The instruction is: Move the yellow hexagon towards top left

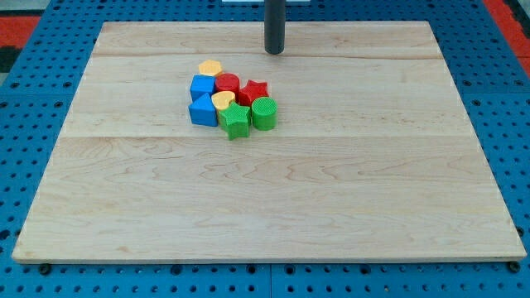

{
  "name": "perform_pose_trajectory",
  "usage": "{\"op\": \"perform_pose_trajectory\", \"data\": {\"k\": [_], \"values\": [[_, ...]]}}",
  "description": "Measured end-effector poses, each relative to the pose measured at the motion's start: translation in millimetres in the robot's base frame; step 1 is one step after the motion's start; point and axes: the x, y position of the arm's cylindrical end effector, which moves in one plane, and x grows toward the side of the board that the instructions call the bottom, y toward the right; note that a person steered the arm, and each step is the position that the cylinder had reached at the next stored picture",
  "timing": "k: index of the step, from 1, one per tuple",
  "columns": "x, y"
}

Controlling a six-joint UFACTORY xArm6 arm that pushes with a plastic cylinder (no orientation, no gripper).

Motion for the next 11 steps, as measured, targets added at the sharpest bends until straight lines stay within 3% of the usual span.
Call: {"op": "perform_pose_trajectory", "data": {"k": [4, 6, 11], "values": [[0.0, 9.0], [0.0, 79.5], [-1.3, 100.1]]}}
